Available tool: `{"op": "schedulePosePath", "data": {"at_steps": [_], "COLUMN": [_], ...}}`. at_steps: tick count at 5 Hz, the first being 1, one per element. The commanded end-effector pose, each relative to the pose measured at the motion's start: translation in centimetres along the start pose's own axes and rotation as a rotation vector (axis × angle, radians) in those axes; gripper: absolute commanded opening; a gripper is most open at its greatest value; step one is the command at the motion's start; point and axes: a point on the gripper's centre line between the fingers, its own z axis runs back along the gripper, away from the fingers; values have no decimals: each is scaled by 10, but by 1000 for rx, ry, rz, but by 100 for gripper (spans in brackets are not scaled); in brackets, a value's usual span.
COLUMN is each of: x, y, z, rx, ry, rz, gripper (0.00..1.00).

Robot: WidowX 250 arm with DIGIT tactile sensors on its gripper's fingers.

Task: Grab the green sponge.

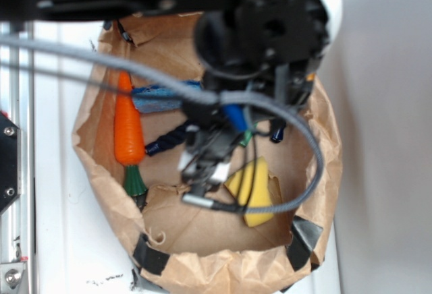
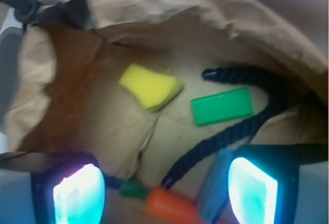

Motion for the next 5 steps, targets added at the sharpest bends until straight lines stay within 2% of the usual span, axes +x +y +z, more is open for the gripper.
{"op": "schedulePosePath", "data": {"at_steps": [1, 2, 5], "x": [0, 1, 33], "y": [5, -6, -43], "z": [-35, -53, -67], "rx": [154, 186, 134], "ry": [-57, -70, -56], "rz": [-65, -134, -254], "gripper": [100, 100, 100]}}
